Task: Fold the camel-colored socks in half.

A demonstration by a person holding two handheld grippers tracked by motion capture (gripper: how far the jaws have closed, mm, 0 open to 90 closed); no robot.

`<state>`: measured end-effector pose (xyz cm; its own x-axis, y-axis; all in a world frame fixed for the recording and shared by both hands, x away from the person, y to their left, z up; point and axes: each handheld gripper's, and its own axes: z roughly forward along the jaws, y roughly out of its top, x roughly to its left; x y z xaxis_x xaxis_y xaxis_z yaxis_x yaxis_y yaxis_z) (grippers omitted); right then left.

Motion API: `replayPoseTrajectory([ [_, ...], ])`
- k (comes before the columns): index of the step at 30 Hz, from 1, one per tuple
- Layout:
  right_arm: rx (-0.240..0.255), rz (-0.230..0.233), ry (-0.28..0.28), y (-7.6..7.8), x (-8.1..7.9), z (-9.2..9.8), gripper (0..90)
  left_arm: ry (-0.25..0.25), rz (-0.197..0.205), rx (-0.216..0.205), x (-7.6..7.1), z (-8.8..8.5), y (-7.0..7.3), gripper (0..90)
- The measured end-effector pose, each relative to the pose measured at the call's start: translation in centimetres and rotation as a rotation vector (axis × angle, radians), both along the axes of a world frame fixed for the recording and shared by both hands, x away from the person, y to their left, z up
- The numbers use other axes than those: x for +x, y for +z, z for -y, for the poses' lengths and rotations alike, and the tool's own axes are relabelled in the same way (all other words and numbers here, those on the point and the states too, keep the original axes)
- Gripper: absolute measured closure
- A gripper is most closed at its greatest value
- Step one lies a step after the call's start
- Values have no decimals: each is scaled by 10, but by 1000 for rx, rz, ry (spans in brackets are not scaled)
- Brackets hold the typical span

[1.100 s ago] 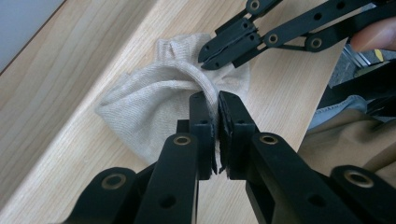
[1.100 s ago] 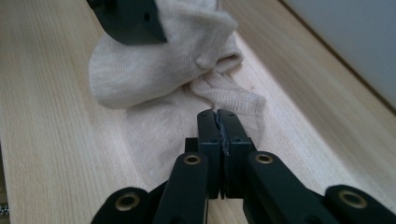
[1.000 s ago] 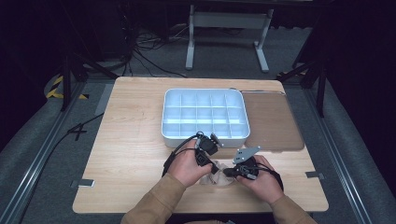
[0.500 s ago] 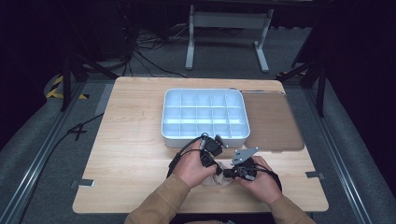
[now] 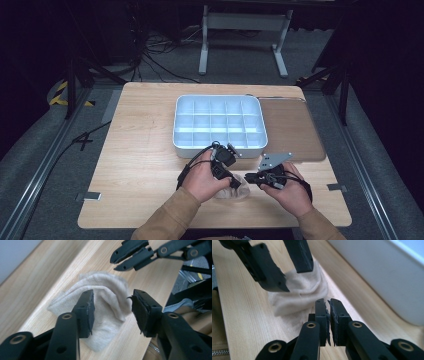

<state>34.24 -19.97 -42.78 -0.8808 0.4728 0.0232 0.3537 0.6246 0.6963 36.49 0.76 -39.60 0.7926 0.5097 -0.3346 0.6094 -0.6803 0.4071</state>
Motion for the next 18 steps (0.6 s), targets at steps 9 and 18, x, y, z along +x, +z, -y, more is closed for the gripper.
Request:
replayPoseTrajectory([
  [9,37,36,56,20,-7,-14,852,68,38,-12,-5,-36,14,540],
  [18,29,15,148,14,-11,-46,837,108,56,25,-11,-55,13,568],
])
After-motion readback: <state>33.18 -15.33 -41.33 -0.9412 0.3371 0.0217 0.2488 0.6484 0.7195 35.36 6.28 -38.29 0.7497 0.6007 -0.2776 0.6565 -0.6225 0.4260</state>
